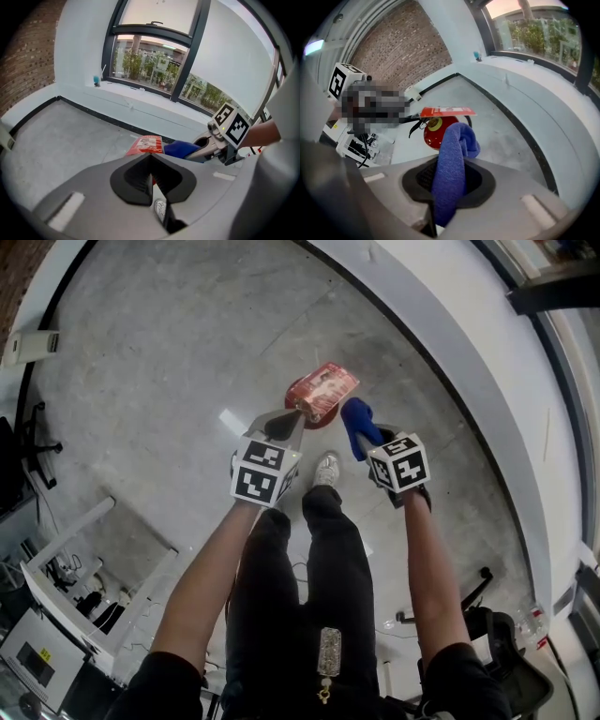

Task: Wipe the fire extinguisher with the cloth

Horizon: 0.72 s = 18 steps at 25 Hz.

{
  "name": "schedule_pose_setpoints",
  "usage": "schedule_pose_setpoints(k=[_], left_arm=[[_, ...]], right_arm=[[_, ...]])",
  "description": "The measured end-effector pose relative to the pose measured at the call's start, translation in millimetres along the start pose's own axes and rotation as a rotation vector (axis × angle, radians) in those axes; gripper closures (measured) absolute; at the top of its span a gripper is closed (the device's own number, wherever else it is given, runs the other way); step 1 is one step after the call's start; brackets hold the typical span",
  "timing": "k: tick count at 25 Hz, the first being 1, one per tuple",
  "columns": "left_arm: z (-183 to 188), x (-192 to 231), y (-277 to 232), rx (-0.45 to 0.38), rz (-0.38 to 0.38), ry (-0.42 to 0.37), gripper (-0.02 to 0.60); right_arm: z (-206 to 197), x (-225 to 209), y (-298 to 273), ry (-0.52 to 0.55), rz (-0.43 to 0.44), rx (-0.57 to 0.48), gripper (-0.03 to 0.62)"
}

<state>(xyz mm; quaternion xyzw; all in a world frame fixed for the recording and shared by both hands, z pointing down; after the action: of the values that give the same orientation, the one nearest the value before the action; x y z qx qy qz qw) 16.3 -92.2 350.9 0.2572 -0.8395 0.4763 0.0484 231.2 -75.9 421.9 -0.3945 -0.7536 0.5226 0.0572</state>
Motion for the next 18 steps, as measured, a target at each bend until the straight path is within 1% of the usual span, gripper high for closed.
schedule_pose_setpoints(k=[3, 5, 7, 9, 11, 14, 16, 18], left_arm=[[-13, 8, 4, 0.012, 0.005, 0.017, 0.575], [-21, 16, 6, 0.027, 0.009, 0.024, 0.575], [-28, 24, 10, 0.036, 0.016, 0.034, 0.575], [-31, 28, 14, 0.04, 0.015, 0.039, 0.576], [-30, 27, 17, 0.035, 0.006, 0.041, 0.575], [-33, 22, 17, 0.031, -0.006, 0.037, 0.576], [-37, 22, 15, 0.047, -0.004, 0.038, 0.575], [-39, 23, 15, 0.05, -0.004, 0.043, 0.575]], right_arm=[[10, 21, -24, 0.049, 0.073, -0.028, 0.537], [23, 32, -33, 0.075, 0.095, -0.065, 0.537], [38, 38, -38, 0.106, 0.092, -0.098, 0.537], [50, 36, -43, 0.137, 0.066, -0.109, 0.538], [60, 25, -50, 0.177, 0.041, -0.097, 0.539], [67, 8, -58, 0.231, 0.039, -0.073, 0.539], [65, 2, -58, 0.217, 0.042, -0.087, 0.539], [58, 3, -57, 0.175, 0.037, -0.109, 0.539]])
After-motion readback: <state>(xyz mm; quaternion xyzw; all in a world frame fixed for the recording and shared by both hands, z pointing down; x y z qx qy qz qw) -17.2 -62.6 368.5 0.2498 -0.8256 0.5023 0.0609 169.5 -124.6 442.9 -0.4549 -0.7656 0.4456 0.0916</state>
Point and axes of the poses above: the fingertips, and each gripper's own axes: y backward along the fingers, x to its left, z out of its top, the point moved 9 cm from there along y, backward along the fingers, and after that the axes turned 9 degrees about y, right-handed, at the moved point
